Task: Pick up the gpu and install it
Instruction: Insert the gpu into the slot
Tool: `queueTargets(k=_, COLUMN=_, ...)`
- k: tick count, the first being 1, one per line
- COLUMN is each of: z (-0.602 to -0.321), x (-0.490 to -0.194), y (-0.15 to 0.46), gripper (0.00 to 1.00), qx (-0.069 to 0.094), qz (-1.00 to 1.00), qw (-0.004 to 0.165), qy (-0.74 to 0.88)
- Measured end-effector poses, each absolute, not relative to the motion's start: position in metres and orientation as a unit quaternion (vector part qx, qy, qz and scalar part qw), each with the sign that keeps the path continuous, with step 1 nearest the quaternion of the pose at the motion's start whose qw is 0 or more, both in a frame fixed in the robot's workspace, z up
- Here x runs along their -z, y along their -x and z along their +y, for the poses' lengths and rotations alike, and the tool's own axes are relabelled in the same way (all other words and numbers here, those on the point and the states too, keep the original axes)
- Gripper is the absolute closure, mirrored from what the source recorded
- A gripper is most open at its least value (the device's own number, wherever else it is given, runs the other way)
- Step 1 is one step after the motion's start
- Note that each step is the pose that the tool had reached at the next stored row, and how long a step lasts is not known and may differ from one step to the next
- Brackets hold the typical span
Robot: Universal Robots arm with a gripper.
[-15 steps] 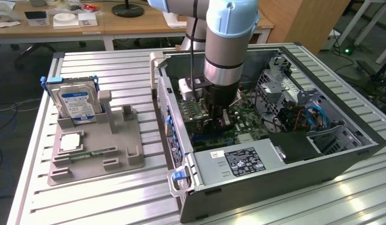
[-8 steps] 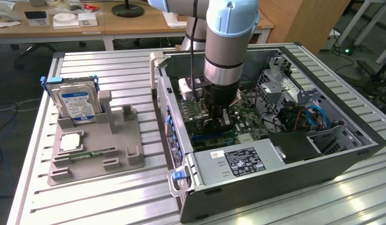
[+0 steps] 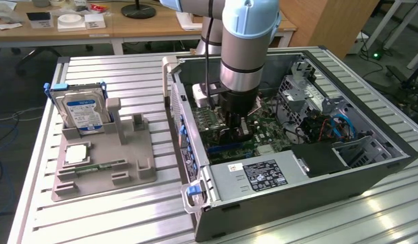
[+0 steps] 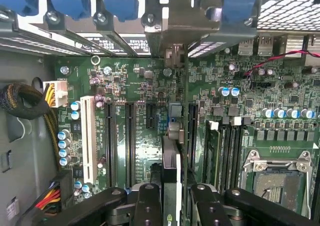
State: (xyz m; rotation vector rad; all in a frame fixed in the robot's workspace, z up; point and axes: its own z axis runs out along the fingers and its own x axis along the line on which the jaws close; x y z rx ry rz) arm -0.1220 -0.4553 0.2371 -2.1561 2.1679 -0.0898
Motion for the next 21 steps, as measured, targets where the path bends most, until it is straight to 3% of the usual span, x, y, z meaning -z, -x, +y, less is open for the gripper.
queueTargets(k=21, z=-0.4578, x=-0.2353, y=0.1221, gripper=0.73, qx=0.029, qz=0.708, qw=0.041, qy=0.704)
